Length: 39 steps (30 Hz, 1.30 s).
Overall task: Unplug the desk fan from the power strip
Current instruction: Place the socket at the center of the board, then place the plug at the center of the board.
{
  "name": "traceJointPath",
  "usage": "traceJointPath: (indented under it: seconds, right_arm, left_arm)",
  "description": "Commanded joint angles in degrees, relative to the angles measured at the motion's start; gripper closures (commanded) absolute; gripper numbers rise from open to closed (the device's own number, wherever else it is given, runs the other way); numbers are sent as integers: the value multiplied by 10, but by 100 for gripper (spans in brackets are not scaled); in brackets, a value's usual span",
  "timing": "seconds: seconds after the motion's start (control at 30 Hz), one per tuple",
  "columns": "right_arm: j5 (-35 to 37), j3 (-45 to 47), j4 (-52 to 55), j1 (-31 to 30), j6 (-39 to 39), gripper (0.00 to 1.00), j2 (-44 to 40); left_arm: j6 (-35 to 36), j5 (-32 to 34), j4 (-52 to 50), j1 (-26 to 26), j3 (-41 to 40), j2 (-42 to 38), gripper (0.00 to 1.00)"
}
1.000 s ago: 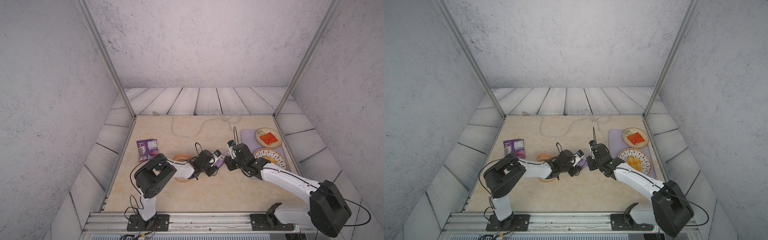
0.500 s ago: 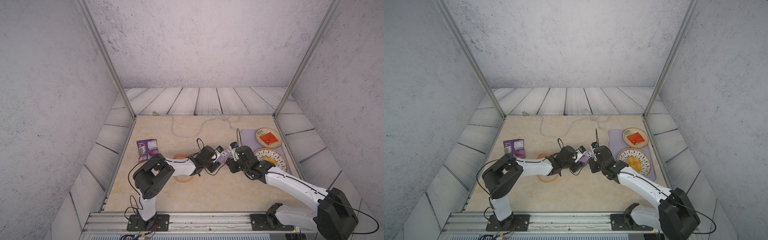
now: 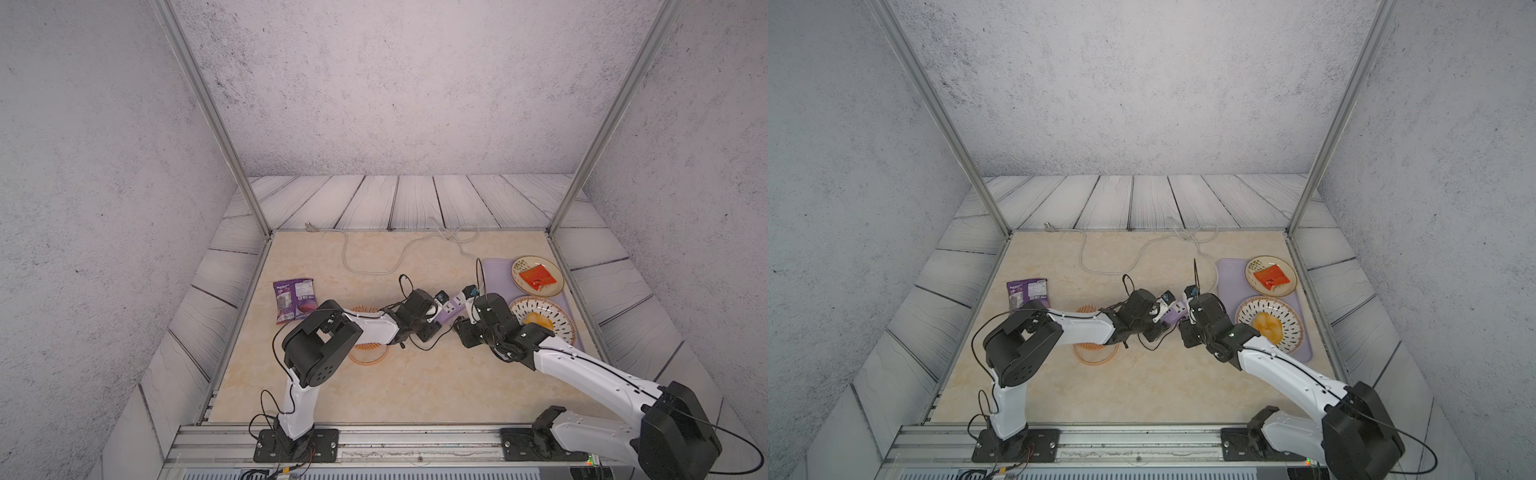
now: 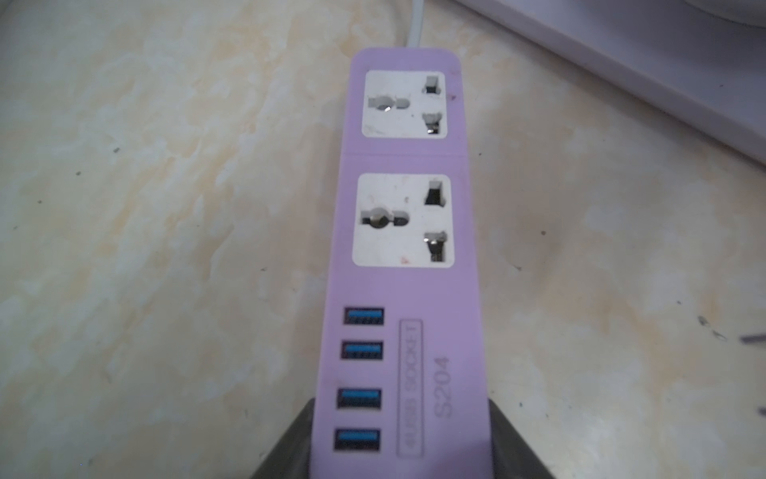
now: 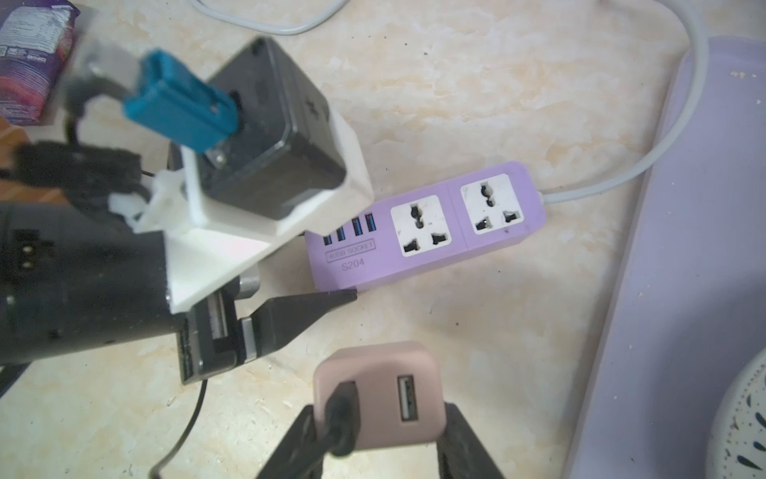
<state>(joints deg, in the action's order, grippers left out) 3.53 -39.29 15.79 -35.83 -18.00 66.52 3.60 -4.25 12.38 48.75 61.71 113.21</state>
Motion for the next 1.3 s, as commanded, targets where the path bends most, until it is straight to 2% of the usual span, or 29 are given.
traceJointPath:
  seconds: [0.0,0.27,0.6,0.73,0.97,1.1,1.27]
  right_arm:
    - [2,6,0,-1,-7,92,-12]
    - [-1,9,1,-1,-8,92,-13]
    - [-12,14,6,-1,-17,92,-30]
    - [-25,13,18,0,-20,92,-43]
    - [-97,29,8,-2,-43,92,-63]
    - [-160,73,-63,-3,-71,92,-77]
    - [-202,112,-138,-8,-101,91,-77]
  left_arm:
    - [1,10,0,-5,20,9,47]
    - [0,15,-1,-5,15,4,32]
    - [-9,30,16,-5,-14,-54,31]
    - [0,58,1,-6,-17,-80,31]
    - [-15,131,-24,-6,-21,-129,31]
    - [-43,161,-39,-7,-36,-169,31]
    - [-87,178,-71,-11,-56,-203,30]
